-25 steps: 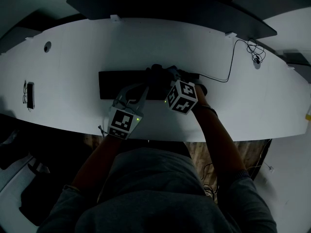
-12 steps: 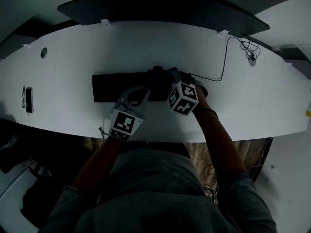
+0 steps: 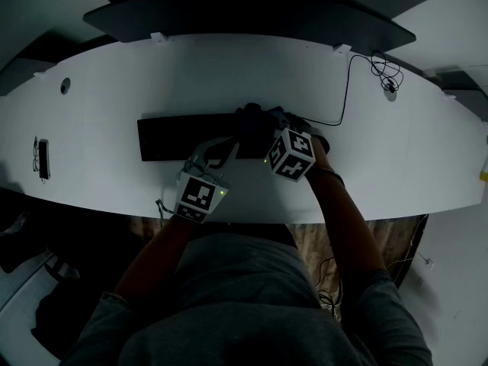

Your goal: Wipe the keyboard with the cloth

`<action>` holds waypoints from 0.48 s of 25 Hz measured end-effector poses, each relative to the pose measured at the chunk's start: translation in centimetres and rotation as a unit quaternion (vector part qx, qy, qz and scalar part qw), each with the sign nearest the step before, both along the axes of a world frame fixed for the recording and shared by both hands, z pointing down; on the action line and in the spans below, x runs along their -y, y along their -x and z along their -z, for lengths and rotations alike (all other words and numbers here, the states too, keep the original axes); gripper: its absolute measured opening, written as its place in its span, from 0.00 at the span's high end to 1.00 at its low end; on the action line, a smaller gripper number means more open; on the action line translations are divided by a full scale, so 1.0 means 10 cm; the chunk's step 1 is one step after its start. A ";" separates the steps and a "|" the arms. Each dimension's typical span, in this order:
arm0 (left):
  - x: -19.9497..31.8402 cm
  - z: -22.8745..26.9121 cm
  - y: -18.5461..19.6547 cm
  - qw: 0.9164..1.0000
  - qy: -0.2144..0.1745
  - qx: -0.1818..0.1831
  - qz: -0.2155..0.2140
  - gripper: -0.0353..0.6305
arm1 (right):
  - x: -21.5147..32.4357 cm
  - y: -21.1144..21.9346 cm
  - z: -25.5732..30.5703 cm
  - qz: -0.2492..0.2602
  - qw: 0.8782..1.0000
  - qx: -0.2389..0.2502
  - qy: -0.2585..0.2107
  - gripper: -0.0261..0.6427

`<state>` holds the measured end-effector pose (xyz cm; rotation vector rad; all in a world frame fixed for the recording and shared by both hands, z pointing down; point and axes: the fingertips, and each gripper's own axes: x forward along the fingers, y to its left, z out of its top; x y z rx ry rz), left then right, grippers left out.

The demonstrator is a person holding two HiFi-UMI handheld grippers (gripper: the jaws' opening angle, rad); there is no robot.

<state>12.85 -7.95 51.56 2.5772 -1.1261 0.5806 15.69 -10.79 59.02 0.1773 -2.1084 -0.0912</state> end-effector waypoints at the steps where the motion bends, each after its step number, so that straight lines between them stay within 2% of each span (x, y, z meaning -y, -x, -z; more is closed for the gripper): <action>1: 0.00 0.00 -0.02 1.000 0.000 0.000 0.000 0.93 | 0.00 -0.03 0.00 -0.002 1.000 -0.001 0.000 0.75; 12: 0.01 -0.01 -0.33 1.000 -0.001 -0.009 -0.012 0.93 | 0.05 -0.34 0.00 -0.023 1.000 -0.002 -0.001 0.75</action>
